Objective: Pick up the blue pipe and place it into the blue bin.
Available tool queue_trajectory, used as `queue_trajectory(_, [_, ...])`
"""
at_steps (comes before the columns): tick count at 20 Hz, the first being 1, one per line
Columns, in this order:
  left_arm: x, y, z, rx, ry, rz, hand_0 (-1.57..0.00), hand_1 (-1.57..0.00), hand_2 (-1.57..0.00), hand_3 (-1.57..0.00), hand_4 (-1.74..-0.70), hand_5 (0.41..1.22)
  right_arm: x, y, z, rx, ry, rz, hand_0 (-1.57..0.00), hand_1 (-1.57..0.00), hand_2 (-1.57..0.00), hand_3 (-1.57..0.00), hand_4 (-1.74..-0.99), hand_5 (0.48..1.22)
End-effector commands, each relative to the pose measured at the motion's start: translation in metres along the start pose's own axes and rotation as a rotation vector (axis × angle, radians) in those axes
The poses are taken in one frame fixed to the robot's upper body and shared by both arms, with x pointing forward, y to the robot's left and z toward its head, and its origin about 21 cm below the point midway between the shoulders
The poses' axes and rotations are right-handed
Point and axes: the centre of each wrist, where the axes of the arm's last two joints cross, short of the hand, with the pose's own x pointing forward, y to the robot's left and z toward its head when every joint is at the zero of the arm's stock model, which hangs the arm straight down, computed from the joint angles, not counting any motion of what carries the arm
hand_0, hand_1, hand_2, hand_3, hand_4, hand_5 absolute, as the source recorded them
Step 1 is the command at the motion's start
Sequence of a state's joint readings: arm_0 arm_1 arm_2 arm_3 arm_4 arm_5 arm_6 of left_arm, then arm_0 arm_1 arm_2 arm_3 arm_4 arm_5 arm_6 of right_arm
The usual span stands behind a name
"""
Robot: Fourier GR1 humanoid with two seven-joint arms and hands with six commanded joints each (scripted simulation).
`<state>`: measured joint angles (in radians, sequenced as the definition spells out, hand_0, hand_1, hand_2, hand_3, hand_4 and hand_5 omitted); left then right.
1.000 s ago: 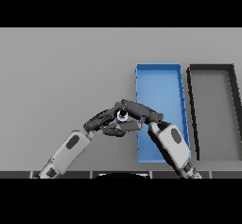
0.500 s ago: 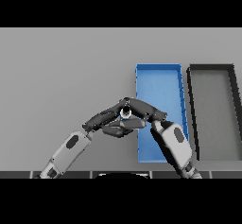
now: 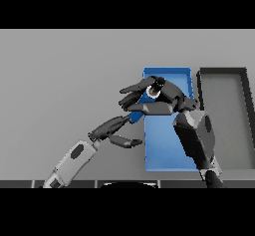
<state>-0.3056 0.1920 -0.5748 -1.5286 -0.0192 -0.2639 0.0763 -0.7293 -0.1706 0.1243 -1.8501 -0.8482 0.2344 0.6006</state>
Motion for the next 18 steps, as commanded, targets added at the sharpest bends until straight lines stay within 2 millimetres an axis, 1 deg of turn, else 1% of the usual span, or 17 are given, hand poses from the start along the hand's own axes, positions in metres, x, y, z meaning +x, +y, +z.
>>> queue_trajectory(1, [0.001,0.001,-0.001,0.000,0.010,-0.003,0.00,0.00,0.00,0.00,-0.92,0.503,0.016,-0.005,-0.001,-0.013,-0.038,-0.011,-1.57,-1.57,-1.57,-1.57,-1.707,1.141])
queue_trajectory(2, [0.000,0.001,0.002,0.004,0.004,-0.005,0.00,0.00,0.00,0.00,-0.92,0.503,0.032,-0.012,-0.002,-0.033,-0.077,0.035,-1.57,-1.57,-1.57,-1.57,-1.714,1.134])
queue_trajectory(4, [-0.002,0.000,0.005,0.000,-0.008,-0.015,0.00,0.00,0.00,0.00,-0.91,0.502,0.053,-0.025,-0.006,-0.111,-0.125,0.068,-1.57,-1.57,-1.57,-1.57,-1.724,1.117])
queue_trajectory(5, [-0.003,0.001,0.004,0.006,-0.012,-0.015,0.00,0.00,0.00,0.00,-0.91,0.499,0.063,-0.033,-0.005,-0.149,-0.136,0.082,-1.57,-1.57,-1.57,-1.57,-1.727,1.113])
queue_trajectory(6, [-0.002,-0.002,0.006,0.002,-0.028,-0.010,0.00,0.00,0.00,0.00,-0.90,0.495,0.071,-0.043,-0.005,-0.213,-0.126,0.103,-1.57,-1.57,-1.57,-1.57,-1.730,1.110])
queue_trajectory(7, [0.000,0.000,0.005,-0.002,-0.027,-0.002,0.00,0.00,0.00,0.00,-0.91,0.492,0.071,-0.055,-0.007,-0.267,-0.122,0.126,-1.57,-1.57,-1.57,-1.57,-1.732,1.117])
queue_trajectory(8, [0.001,0.004,0.007,-0.001,-0.026,-0.005,0.00,0.00,0.00,0.00,-0.91,0.491,0.073,-0.066,-0.004,-0.330,-0.111,0.134,-1.57,-1.57,-1.57,-1.57,-1.734,1.127])
queue_trajectory(9, [0.002,0.004,0.005,0.001,-0.024,-0.003,0.00,0.00,0.00,0.00,-0.91,0.491,0.072,-0.077,0.000,-0.385,-0.095,0.126,-1.57,-1.57,-1.57,-1.57,-1.735,1.131])
queue_trajectory(11, [-0.003,0.004,0.007,0.000,-0.020,0.005,0.00,0.00,0.00,0.00,-0.91,0.487,0.064,-0.102,0.019,-0.495,-0.017,0.149,-1.57,-1.57,-1.57,-1.57,-1.737,1.135])
queue_trajectory(13, [-0.002,0.006,0.007,0.012,-0.012,0.015,0.00,0.00,0.00,0.00,-0.91,0.489,0.039,-0.120,0.041,-0.588,0.059,0.091,-1.57,-1.57,-1.57,-1.57,-1.739,1.124])
queue_trajectory(14, [0.002,0.007,0.006,0.015,-0.013,0.015,0.00,0.00,0.00,0.00,-0.90,0.489,0.026,-0.126,0.048,-0.628,0.095,0.070,-1.57,-1.57,-1.57,-1.57,-1.739,1.120])
queue_trajectory(15, [0.002,0.007,0.008,0.010,-0.020,0.009,0.00,0.00,0.00,0.00,-0.90,0.489,0.020,-0.132,0.058,-0.672,0.125,0.057,-1.57,-1.57,-1.57,-1.57,-1.740,1.117])
queue_trajectory(17, [-0.001,0.007,0.009,0.012,0.004,0.020,0.00,0.00,0.00,0.00,-0.89,0.483,-0.004,-0.128,0.069,-0.705,0.197,0.011,-1.57,-1.57,-1.57,-1.57,-1.740,1.122])
queue_trajectory(18, [0.001,0.005,0.007,0.011,0.000,0.019,0.00,0.00,0.00,0.00,-0.89,0.478,-0.017,-0.127,0.075,-0.740,0.243,0.000,-1.57,-1.57,-1.57,-1.57,-1.740,1.121])
